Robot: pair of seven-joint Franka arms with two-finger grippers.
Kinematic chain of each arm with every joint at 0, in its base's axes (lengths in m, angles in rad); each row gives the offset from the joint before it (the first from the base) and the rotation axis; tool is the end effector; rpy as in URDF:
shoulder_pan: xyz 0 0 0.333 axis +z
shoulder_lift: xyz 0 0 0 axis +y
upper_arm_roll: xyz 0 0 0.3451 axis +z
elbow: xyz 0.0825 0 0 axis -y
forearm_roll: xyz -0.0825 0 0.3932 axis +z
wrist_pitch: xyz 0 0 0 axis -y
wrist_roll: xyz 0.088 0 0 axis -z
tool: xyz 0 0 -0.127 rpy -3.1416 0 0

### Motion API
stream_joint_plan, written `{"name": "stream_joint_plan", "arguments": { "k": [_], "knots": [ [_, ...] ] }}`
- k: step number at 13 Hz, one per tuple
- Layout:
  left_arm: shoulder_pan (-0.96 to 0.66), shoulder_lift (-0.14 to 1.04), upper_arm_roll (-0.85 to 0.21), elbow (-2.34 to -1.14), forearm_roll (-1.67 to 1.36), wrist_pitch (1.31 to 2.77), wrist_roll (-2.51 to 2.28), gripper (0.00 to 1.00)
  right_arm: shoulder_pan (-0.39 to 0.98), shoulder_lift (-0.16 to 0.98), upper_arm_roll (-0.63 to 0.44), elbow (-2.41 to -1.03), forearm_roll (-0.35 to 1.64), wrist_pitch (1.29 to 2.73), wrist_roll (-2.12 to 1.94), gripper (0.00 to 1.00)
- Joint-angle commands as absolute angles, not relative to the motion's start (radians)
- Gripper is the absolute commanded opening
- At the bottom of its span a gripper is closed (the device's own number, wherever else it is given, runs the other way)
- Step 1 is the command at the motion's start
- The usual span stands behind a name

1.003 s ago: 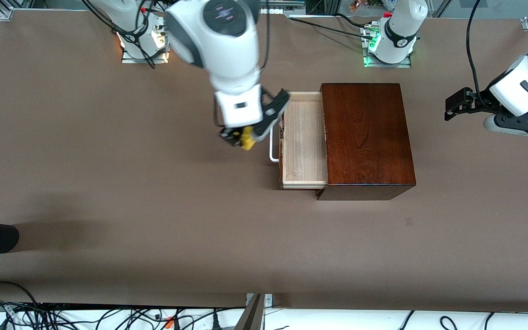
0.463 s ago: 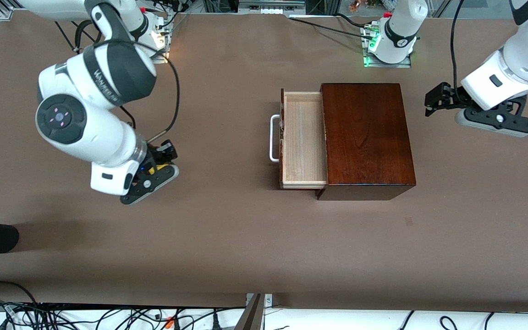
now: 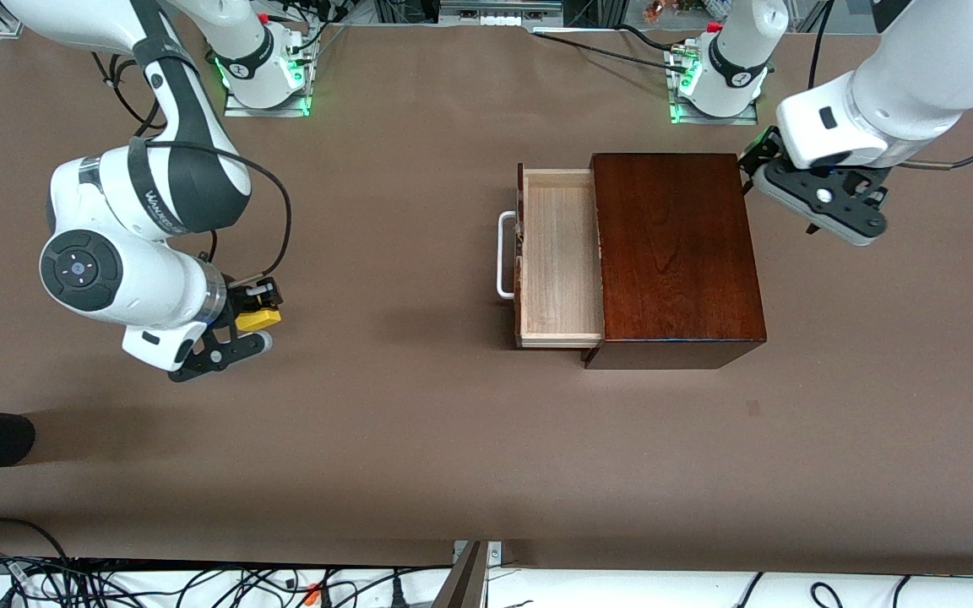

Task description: Open drawer, take yellow block, close drawer

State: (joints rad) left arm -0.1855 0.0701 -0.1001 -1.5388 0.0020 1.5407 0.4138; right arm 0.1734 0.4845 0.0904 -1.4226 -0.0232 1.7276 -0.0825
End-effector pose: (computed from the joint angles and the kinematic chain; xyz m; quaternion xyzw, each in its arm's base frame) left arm 0.5587 -0.1616 0.6064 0.9389 -0.3424 -0.0337 0.0047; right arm 0.6751 0.1689 0.4084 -0.9812 -0.1711 0.0892 0.0021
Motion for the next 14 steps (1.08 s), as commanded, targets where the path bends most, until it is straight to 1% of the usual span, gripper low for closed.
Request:
{"name": "stream_joint_plan", "arguments": {
  "k": [1, 5, 6, 7, 8, 9, 10, 11, 12, 14],
  "knots": [
    [-0.189, 0.083, -0.153, -1.514, 0.012, 1.549, 0.599, 1.0, 0.175, 0.402, 0.036, -1.667, -0.005, 1.92, -0.066, 0.0],
    [-0.222, 0.173, -0.325, -1.464, 0.011, 1.569, 0.716, 1.0, 0.173, 0.41, 0.023, -1.925, -0.012, 2.234, -0.032, 0.0],
    [-0.236, 0.196, -0.375, -1.459, 0.017, 1.595, 0.724, 1.0, 0.175, 0.429, 0.008, -1.951, -0.012, 2.281, -0.029, 0.0],
    [-0.254, 0.219, -0.408, -1.459, 0.02, 1.636, 0.723, 1.0, 0.173, 0.448, 0.003, -1.956, -0.011, 2.293, -0.026, 0.0],
    [-0.287, 0.241, -0.414, -1.459, 0.021, 1.673, 0.713, 1.0, 0.173, 0.454, -0.008, -1.957, -0.012, 2.293, -0.028, 0.0],
    [-0.319, 0.262, -0.413, -1.459, 0.023, 1.702, 0.709, 1.0, 0.173, 0.459, -0.018, -1.96, -0.012, 2.296, -0.032, 0.03],
    [-0.343, 0.287, -0.413, -1.459, 0.032, 1.729, 0.709, 1.0, 0.173, 0.469, -0.021, -1.959, -0.012, 2.298, -0.031, 0.13],
    [-0.372, 0.307, -0.414, -1.459, 0.07, 1.744, 0.709, 1.0, 0.173, 0.479, -0.026, -1.96, -0.011, 2.307, -0.028, 0.16],
    [-0.408, 0.331, -0.414, -1.459, 0.113, 1.747, 0.71, 1.0, 0.173, 0.488, -0.04, -1.96, -0.012, 2.318, -0.029, 0.23],
    [-0.468, 0.376, -0.408, -1.453, 0.143, 1.762, 0.707, 1.0, 0.173, 0.492, -0.043, -1.96, -0.012, 2.316, -0.028, 0.32]
  ]
}}
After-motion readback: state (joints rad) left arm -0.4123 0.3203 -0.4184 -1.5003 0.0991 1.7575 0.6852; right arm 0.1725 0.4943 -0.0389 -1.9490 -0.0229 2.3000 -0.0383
